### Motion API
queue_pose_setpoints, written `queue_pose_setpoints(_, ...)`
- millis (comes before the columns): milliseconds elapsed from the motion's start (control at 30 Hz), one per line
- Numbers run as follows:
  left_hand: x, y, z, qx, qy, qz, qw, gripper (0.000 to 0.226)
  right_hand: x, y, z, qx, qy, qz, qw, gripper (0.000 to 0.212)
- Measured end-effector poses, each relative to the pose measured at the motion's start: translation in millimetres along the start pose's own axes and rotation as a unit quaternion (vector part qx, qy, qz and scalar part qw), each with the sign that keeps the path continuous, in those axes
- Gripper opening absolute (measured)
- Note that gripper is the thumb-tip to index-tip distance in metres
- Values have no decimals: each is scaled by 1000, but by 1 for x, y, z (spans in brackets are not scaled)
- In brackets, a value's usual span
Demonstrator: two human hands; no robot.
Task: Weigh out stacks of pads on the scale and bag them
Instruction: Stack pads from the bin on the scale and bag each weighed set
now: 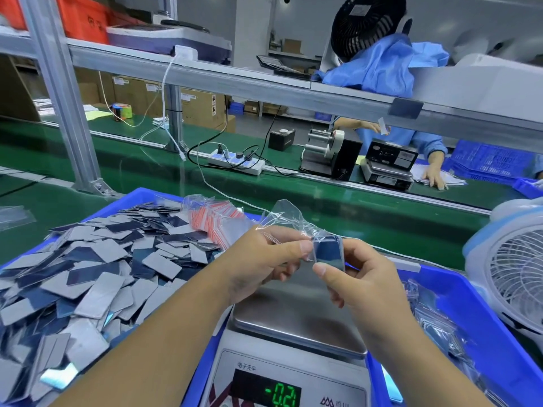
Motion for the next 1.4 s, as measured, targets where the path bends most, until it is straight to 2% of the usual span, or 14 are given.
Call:
queue_pose_setpoints(167,-1,1,-1,-7,1,-28,1000,25,1,1,-2,30,6,31,999,23)
queue_pose_setpoints(333,1,2,-1,5,5,-24,1000,36,2,1,-3,64,-5,52,997,26)
queue_pose_setpoints(467,2,2,-6,15,48,-26,998,22,2,2,1,13,-3,16,1000,26)
queue_pose_setpoints(633,0,2,-2,34,-37,-21,999,25,2,2,2,4,-9,12,1000,25)
queue_pose_setpoints(733,2,1,0,26,-13,-34,999,19,3,3,-1,6,6,19,1000,25)
queue_pose_setpoints(900,2,-1,2,23,-12,-26,999,24,6,2,-3,24,-11,31,999,30)
queue_pose_setpoints(1067,4,3,0,15,-52,37,998,23,3,0,-10,77,-22,34,996,37)
queue_pose_setpoints(1233,7,4,0,43,-47,41,997,23,3,-1,-11,104,-16,75,992,36)
queue_pose_setpoints(1400,7,3,0,59,-67,34,995,25,3,-1,-10,85,24,75,993,37)
Point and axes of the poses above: each hand's wrist, its own y-axis away from the middle knuckle, its own x-axis out of the palm, z = x × y, the point moved 5 cm from there along -y, towards the middle knuckle, and after that the axes turned 14 degrees about -z, right-handed, at the moved point
